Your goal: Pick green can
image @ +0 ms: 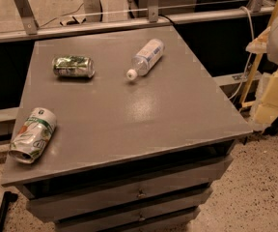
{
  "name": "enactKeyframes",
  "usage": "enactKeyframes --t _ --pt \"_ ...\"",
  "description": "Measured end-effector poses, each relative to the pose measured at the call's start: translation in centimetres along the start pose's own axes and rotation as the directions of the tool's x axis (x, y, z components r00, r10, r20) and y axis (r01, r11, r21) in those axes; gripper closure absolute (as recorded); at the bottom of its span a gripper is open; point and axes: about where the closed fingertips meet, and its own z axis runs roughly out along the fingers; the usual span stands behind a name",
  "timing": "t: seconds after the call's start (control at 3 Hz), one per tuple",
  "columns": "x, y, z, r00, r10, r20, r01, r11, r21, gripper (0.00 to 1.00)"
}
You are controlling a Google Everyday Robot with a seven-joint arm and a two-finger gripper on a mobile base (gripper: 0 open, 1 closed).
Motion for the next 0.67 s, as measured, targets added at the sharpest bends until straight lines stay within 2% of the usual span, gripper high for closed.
enactKeyframes --t 0.33,0.67 --pt "0.0 0.0 0.0 1.0 0.0 0.0 0.0 1.0 0.0 0.0" --pt "-1.9 -2.2 1.1 0.999 -0.034 0.012 0.034 0.9994 -0.001 0.0"
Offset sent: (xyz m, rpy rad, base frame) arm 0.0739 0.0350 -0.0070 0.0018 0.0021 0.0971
